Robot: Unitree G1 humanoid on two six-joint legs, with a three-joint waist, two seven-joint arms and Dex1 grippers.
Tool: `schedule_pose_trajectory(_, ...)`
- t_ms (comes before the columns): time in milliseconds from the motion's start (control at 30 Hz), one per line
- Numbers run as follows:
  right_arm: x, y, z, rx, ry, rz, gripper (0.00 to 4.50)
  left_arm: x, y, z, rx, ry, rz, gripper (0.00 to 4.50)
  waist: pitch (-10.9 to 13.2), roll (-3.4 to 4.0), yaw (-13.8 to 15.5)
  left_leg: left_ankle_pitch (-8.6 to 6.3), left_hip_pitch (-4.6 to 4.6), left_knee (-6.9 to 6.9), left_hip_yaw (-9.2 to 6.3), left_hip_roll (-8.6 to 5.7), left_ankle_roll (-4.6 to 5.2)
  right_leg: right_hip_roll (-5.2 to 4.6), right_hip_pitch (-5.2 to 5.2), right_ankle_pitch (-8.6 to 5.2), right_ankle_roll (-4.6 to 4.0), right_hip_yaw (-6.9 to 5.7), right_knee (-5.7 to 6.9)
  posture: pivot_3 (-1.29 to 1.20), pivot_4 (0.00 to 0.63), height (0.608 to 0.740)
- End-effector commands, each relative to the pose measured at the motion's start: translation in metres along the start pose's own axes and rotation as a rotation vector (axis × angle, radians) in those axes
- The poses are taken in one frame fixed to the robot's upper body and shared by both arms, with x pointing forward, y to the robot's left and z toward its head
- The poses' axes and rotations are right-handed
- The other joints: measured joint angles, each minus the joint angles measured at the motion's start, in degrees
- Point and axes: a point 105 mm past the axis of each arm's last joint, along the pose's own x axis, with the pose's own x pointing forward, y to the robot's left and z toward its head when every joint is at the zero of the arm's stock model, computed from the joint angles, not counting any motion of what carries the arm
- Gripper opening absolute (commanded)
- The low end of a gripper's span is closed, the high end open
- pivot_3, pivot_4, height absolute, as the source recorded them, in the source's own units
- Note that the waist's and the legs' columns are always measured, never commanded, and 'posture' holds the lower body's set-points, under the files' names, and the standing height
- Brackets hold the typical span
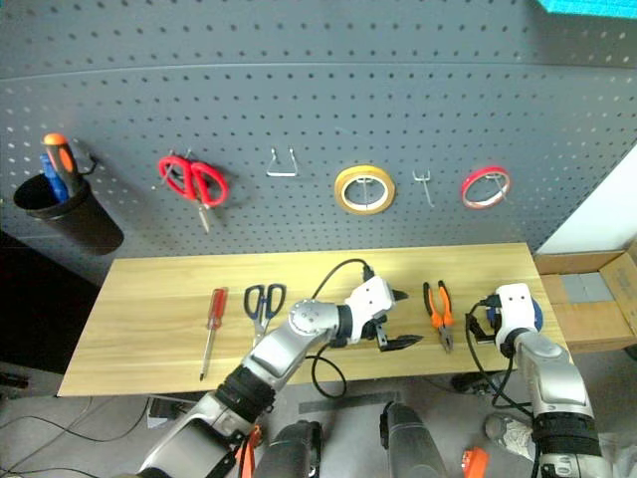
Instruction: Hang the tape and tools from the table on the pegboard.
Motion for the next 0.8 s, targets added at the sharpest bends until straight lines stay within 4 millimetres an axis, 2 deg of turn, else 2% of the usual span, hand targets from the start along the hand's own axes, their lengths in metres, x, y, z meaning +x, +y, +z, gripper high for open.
schedule_pose_trajectory(33,0.003,-0.014,0.004,-0.01,-0.015,-0.021,4.5,0.012,-0.001,0.016,0.043,-0.048,-0.036,4.48,0.59,-0.03,-0.15,-0.01,0.0,0.01,0.1,-0.01,0.01,0.0,-0.02,0.02,0.06,0.1,0.01,-0.11,0.355,0.74)
schedule_pose_trajectory(267,0.014,-0.026,-0.001,0.009,0.007,-0.031,4.5,0.022,0.002,0.026,0.024,-0.081,-0.031,4.48,1.73,-0.46,-1.02,-0.13,-0.05,0.04,0.78,-0.1,0.23,-0.06,-0.29,0.14,0.49,0.59,-0.03,-0.1,0.369,0.74)
schedule_pose_trajectory(500,0.023,-0.024,-0.006,0.079,0.041,0.026,4.5,0.017,-0.002,0.023,0.021,-0.077,-0.044,4.48,1.92,-0.6,-1.22,-0.14,-0.04,0.05,0.81,-0.08,0.24,-0.06,-0.32,0.14,0.55,0.67,-0.02,-0.09,0.357,0.74)
schedule_pose_trajectory(600,0.025,-0.016,-0.006,0.076,0.05,0.087,3.9,0.016,0.002,0.023,0.013,-0.073,-0.03,4.5,1.92,-0.61,-1.2,-0.14,-0.03,0.07,0.82,-0.09,0.24,-0.05,-0.31,0.17,0.6,0.67,-0.03,-0.08,0.342,0.74)
schedule_pose_trajectory(800,0.026,-0.008,-0.009,0.069,0.063,0.122,1.94,0.013,0.011,0.025,0.017,-0.073,0.004,4.5,1.91,-0.61,-1.2,-0.14,-0.04,0.06,0.83,-0.08,0.23,-0.06,-0.32,0.18,0.61,0.66,-0.04,-0.07,0.318,0.74)
